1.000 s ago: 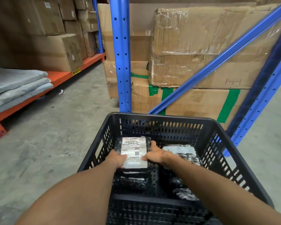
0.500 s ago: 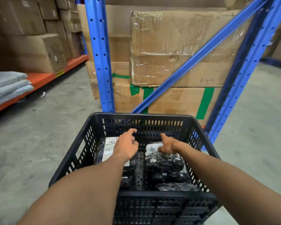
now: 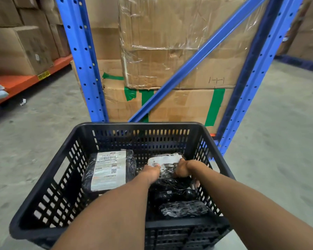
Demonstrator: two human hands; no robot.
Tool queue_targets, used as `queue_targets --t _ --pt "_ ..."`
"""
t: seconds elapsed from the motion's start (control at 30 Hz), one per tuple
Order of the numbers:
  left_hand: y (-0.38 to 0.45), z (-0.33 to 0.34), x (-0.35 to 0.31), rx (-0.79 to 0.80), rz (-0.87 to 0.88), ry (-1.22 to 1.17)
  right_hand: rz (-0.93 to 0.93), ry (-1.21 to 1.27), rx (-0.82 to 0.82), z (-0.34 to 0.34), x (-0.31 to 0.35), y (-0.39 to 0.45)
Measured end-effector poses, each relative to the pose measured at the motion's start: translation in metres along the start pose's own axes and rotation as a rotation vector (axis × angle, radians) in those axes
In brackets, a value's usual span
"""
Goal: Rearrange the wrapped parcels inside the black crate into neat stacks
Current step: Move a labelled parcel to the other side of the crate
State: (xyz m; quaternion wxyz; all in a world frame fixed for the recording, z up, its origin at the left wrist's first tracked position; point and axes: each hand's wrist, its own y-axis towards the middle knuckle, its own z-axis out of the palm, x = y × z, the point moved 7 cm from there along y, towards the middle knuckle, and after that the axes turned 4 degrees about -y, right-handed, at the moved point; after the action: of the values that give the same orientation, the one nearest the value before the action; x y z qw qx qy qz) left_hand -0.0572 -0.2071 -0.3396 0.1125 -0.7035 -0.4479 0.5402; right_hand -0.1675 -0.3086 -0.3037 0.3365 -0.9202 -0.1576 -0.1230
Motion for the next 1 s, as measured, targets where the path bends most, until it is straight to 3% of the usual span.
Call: queue_targets --t 0.07,0.1,0.17,0.27,0.4,0.53,0.67,0.8,0.93,1.0 --pt "0.002 0.009 0.008 0.035 -0.060 -0.059 -0.101 -0.207 0.030 0.012 0.006 0.004" --pt "0.001 0.011 0.011 0.045 -0.083 -0.087 -0.049 -0.156 -0.030 0.008 0.005 0.008" --pt "0.003 0.009 0.014 0.030 -0.096 -0.092 -0.001 0.087 0.017 0.003 -0.005 0.012" --pt "0.008 -0.001 0.013 0.037 -0.093 -0.070 -0.003 0.179 0.095 -0.001 -0.009 0.005" --pt "-0.007 -0.008 0.013 0.210 -0.195 -0.218 0.075 0.194 0.249 0.001 -0.016 -0.003" --pt "-0.042 -0.003 0.002 0.400 -0.230 -0.390 0.031 0.356 0.144 -0.025 -0.018 -0.018" --pt "-0.067 -0.005 -0.005 0.431 -0.243 -0.536 -0.158 0.477 -0.071 -0.062 -0.010 -0.039" --pt "-0.082 -0.020 -0.024 0.404 -0.135 -0.825 -0.460 0.626 -0.132 -0.092 0.014 -0.068" --pt "-0.095 -0.057 -0.042 0.398 0.026 -1.166 -0.778 0.488 -0.143 -0.108 0.051 -0.109" --pt "-0.101 -0.075 -0.044 0.436 0.108 -1.267 -0.906 0.285 -0.218 -0.102 0.069 -0.124"
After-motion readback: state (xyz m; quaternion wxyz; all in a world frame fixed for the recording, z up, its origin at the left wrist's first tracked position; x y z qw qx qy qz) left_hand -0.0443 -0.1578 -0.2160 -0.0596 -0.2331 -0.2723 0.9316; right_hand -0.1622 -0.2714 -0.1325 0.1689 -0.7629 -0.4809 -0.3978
